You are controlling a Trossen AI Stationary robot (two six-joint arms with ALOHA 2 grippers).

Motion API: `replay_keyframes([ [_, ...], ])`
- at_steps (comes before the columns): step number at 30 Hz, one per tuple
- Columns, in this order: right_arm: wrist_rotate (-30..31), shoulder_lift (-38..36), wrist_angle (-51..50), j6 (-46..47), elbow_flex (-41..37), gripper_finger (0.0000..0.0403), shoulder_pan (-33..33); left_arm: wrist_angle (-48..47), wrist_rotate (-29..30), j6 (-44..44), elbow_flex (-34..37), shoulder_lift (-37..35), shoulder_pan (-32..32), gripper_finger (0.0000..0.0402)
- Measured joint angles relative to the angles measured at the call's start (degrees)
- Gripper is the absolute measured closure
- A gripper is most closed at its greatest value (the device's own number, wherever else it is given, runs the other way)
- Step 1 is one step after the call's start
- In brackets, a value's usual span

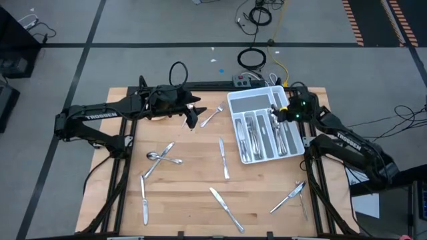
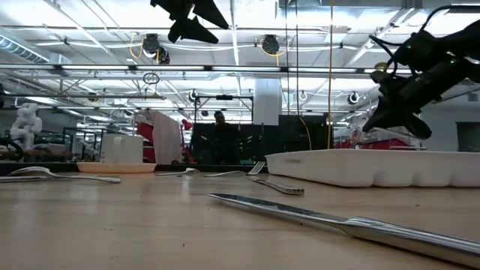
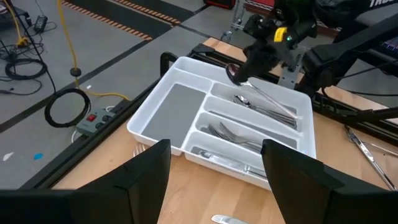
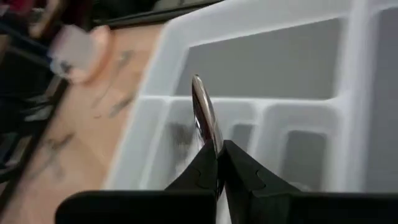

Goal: Sort silverware
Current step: Put the silver spoon into the white silverware tray

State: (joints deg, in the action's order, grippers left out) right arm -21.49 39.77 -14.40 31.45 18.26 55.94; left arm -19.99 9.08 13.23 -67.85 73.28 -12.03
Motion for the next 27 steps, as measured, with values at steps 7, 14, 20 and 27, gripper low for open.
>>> replay_keyframes([
  [7,-2.18,-3.1,-7.86,0.16,-0.02,0.0403,-0.13,-0.04,0.0,0.04,0.0,0.0,0.04,0.0143],
  [14,3.08,-4.68,-13.93,-1.44,-0.51,0.0403,-0.24,-0.04,0.0,1.42,0.0,0.0,0.04,0.0143],
  [20,3.93,-4.66,-13.16,0.3,-2.29,0.0403,-0.26,-0.04,0.0,1.44,0.0,0.0,0.04,0.0143],
  [27,6.51,-3.44,-11.86,1.45,-3.76,0.0403,-0.28,-0.07,0.0,1.44,0.0,0.0,0.04,0.0143],
])
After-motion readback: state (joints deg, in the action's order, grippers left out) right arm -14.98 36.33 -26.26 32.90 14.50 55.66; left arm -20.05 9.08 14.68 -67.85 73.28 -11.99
